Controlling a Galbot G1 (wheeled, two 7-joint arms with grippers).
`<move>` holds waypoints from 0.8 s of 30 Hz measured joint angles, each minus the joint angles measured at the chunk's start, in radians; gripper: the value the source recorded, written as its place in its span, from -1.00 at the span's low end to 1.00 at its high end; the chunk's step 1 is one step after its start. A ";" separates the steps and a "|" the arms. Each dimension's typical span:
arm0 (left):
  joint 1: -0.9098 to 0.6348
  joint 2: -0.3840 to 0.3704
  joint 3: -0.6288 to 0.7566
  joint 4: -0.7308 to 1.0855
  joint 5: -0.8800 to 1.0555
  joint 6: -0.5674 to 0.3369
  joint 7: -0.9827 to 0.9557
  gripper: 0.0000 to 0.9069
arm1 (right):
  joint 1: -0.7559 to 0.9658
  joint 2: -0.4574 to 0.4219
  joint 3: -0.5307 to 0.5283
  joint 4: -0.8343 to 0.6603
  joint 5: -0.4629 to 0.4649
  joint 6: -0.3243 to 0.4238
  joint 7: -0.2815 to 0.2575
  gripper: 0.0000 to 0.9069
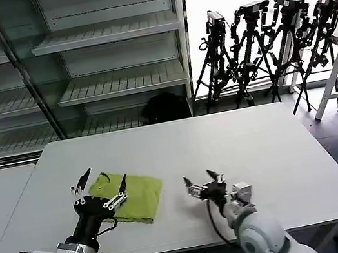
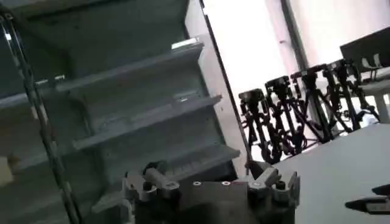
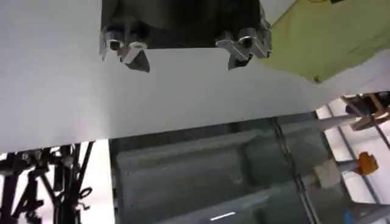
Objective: Fold and organize the clothes.
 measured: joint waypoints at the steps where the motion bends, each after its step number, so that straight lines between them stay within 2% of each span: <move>1: 0.006 -0.006 0.000 0.000 0.005 0.000 0.002 1.00 | 0.016 0.013 -0.020 -0.009 0.006 -0.008 0.009 1.00; 6: 0.025 -0.025 0.005 0.004 0.033 -0.001 0.013 1.00 | 0.064 0.067 -0.101 -0.045 0.031 -0.040 0.044 1.00; 14: 0.041 -0.036 0.010 0.018 0.057 0.004 0.031 1.00 | 0.095 0.093 -0.154 -0.058 0.053 -0.064 0.065 0.98; 17: 0.043 -0.037 0.013 0.023 0.065 0.006 0.041 1.00 | 0.095 0.091 -0.159 -0.058 0.056 -0.068 0.064 0.67; 20: 0.040 -0.042 0.020 0.029 0.071 0.010 0.047 1.00 | 0.091 0.094 -0.159 -0.063 0.059 -0.068 0.059 0.18; 24: 0.038 -0.045 0.032 0.034 0.081 0.014 0.052 1.00 | 0.085 0.101 -0.162 -0.068 0.061 -0.071 0.053 -0.09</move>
